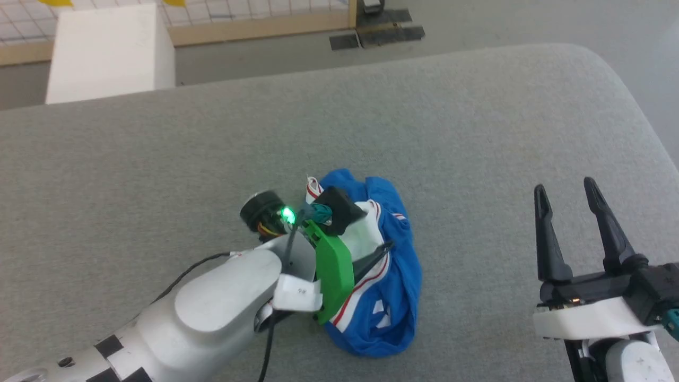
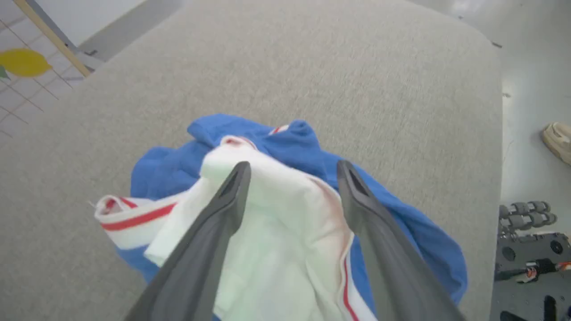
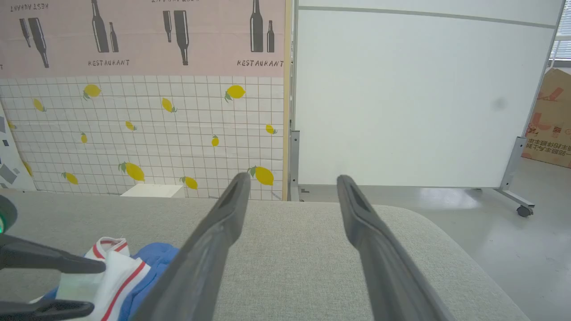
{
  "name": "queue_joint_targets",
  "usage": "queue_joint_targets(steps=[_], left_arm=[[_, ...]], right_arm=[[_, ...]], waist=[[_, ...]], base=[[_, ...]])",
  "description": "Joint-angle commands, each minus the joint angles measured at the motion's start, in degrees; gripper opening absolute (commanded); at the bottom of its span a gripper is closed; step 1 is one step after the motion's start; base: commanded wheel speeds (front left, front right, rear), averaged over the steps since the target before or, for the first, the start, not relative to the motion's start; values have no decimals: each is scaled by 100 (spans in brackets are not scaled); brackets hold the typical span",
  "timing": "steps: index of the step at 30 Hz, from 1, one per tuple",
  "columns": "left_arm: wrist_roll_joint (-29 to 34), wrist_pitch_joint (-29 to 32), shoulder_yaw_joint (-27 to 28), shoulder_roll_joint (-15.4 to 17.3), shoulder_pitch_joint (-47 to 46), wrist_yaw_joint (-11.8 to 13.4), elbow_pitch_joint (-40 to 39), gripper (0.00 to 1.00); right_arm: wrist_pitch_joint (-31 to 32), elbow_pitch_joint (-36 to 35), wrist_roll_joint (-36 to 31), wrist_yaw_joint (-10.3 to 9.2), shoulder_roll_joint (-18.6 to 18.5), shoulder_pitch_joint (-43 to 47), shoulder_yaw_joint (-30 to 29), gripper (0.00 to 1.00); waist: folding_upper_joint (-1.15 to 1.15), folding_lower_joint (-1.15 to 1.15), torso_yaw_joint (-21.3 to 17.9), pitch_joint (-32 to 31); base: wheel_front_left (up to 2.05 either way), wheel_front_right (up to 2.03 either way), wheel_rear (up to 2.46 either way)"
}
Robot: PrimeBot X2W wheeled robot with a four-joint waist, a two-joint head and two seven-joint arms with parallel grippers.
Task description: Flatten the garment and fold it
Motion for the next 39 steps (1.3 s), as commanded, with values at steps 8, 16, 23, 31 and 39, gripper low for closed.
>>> queue_joint_targets(steps=[8,16,23,31,39], left_arm=[[587,-1849,584,-162,307,958,163,100],[1102,-2120,2148,-69,1020,1923,-334,100],[2006,-2122,3952,-223,2270,2395,-1085,100],[2729,-2123,5406,-788,3473,2087,-1542,100],[3229,-2123,6212,-1356,4186,1377,-1610,100]], right_arm=[[-12,-18,-126,-10,4,244,-99,100],[-12,-48,-95,-10,4,290,-121,100],[-12,-52,-71,-10,4,329,-151,100],[-12,-29,-33,-10,4,361,-196,100],[-12,57,46,-10,4,457,-286,100]], waist=[[0,0,496,-475],[0,0,670,-513],[0,0,760,-490],[0,0,783,-505],[0,0,798,-603]], base=[[0,0,0],[0,0,0],[0,0,0],[0,0,0],[0,0,0]])
